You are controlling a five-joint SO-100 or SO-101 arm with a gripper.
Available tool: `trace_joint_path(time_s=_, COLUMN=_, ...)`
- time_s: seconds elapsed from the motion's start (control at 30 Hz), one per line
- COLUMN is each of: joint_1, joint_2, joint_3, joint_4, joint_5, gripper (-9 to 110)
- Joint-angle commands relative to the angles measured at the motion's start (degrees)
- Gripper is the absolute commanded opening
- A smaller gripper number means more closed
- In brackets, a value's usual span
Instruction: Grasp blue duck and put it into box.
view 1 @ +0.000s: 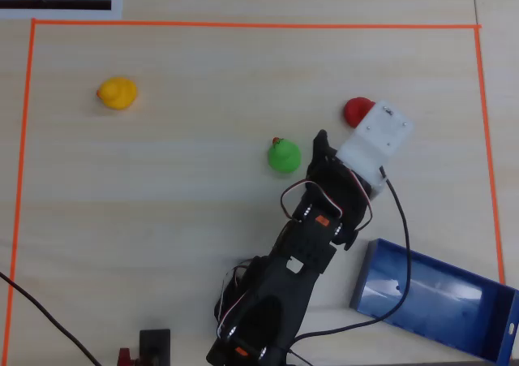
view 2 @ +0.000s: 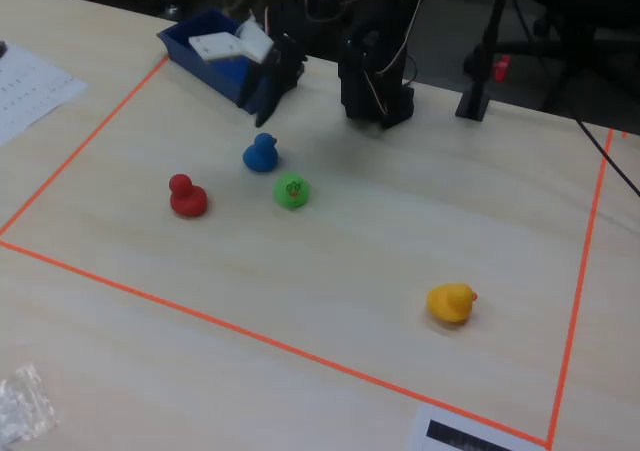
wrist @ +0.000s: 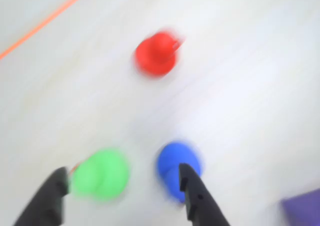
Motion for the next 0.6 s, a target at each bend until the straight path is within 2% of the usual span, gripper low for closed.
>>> trace_joint_path(time_s=0.0, joint_1=5.62, joint_2=-2.81, joint_3=1.14, joint_4=-15.38, joint_5=-4.04, gripper=35)
trace_joint_path(time_s=0.37, joint_1=7.91, joint_2=-9.05, joint_3=18.28, joint_4=-35.68, joint_5=-9.76, gripper=36)
trace_joint_path(time_s=0.57, joint_1=5.71, joint_2=-7.82, joint_3=26.28, joint_4=-39.29, joint_5=-10.02, gripper=36)
